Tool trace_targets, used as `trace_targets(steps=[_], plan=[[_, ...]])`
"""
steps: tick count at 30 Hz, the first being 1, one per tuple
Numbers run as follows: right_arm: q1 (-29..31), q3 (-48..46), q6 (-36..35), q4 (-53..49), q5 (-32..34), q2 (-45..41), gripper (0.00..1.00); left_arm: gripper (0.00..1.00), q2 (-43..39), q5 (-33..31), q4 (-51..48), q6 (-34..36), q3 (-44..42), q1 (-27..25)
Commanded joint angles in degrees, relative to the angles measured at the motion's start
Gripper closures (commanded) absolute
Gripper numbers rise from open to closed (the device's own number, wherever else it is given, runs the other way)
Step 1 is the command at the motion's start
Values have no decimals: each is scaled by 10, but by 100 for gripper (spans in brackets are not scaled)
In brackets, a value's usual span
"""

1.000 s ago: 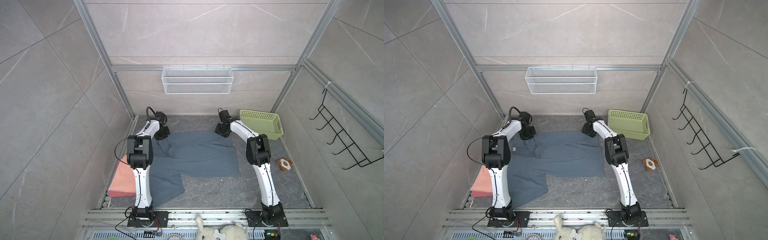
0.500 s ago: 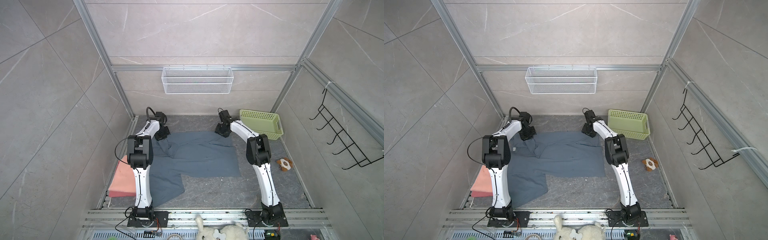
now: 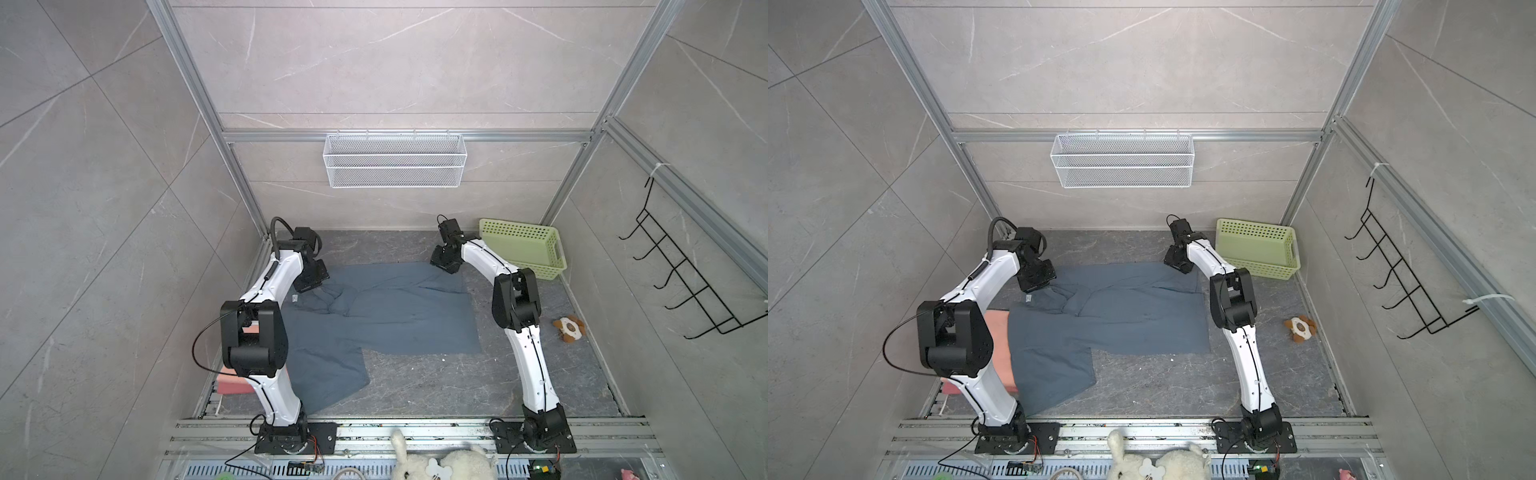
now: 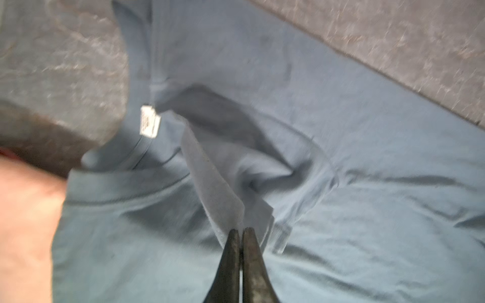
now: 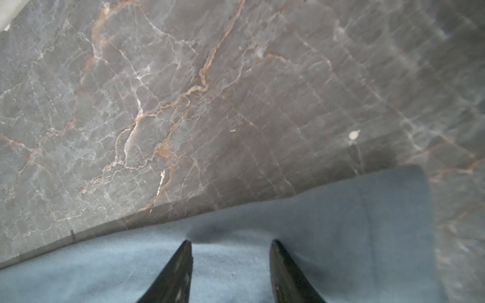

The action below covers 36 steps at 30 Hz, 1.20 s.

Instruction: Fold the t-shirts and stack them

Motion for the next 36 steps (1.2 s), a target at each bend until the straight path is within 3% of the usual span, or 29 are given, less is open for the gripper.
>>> trace_targets(steps=[1, 4, 6, 7, 12, 19, 23, 27, 36], plan=[[-7, 2, -13, -41, 4, 37, 50, 100, -43, -36, -54, -21, -25, 3], [-7, 6, -12, -40, 2, 39, 50, 97, -59, -59, -87, -22, -26, 3], [-7, 4, -10, -38, 2, 39, 50, 65, -60, -73, -104, -20, -19, 3], [-7, 5, -9, -37, 1, 39, 50, 63, -60, -79, -106, -18, -13, 3], [-7, 4, -7, -34, 2, 36, 50, 57, -40, -72, -65, 5, 41, 3], [-7, -11, -14, -26, 13, 0, 50, 58, 65, 19, -43, 26, 143, -9], [-7, -35, -11, -8, 17, -31, 50, 57, 75, 65, -18, 70, 110, -51], [-7, -50, -4, 5, 18, -55, 49, 56, 78, 66, -18, 127, 63, -102], [-7, -66, 3, 21, 16, -89, 46, 56, 83, 48, -5, 171, -31, -135]])
